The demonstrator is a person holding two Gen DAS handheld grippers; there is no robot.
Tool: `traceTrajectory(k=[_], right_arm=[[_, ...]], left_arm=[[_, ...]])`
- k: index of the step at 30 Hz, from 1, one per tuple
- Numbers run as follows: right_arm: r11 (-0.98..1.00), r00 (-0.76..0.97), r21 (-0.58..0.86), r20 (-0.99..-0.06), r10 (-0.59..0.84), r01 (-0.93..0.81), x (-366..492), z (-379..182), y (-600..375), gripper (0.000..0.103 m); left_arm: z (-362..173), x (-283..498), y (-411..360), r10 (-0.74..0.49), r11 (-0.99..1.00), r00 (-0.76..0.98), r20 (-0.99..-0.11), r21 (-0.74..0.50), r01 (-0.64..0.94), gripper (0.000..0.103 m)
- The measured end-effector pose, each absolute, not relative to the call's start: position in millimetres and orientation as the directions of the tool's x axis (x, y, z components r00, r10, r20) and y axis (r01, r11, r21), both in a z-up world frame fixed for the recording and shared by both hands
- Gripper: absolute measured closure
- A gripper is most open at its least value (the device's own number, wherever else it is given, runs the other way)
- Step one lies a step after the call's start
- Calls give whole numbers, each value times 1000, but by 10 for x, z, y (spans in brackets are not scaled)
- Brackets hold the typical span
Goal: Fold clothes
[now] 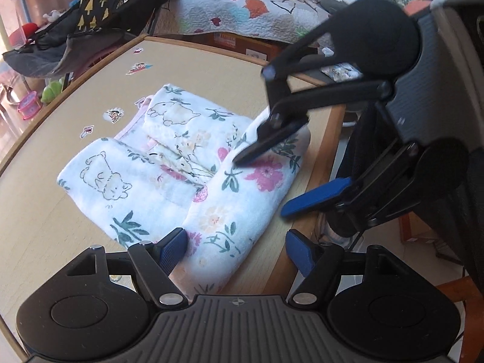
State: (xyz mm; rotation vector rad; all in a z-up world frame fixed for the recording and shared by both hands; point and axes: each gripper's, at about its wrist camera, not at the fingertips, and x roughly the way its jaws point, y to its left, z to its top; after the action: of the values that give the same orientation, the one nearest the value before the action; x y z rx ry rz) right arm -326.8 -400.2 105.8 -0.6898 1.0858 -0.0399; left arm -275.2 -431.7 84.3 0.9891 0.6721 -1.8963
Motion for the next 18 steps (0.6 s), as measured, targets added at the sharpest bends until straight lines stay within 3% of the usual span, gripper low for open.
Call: traceTrajectory(k=[4, 9, 18], right_arm=[[794, 493, -538, -792, -361, -282, -3244, 1032, -4032, 71], [854, 472, -469, -819, -327, -223, -3188, 1083, -4130, 75], [986, 457, -96, -889, -25, -133, -3125, 1473, -4529, 80]], left_arm=[[834, -2749, -4270, -475, -474, -302, -827, -48, 879, 31], [779, -2897, -4118, -543, -532, -192, -817, 157, 832, 29], [967, -3012, -3888, -606, -601, -175, -776, 302, 740, 30]])
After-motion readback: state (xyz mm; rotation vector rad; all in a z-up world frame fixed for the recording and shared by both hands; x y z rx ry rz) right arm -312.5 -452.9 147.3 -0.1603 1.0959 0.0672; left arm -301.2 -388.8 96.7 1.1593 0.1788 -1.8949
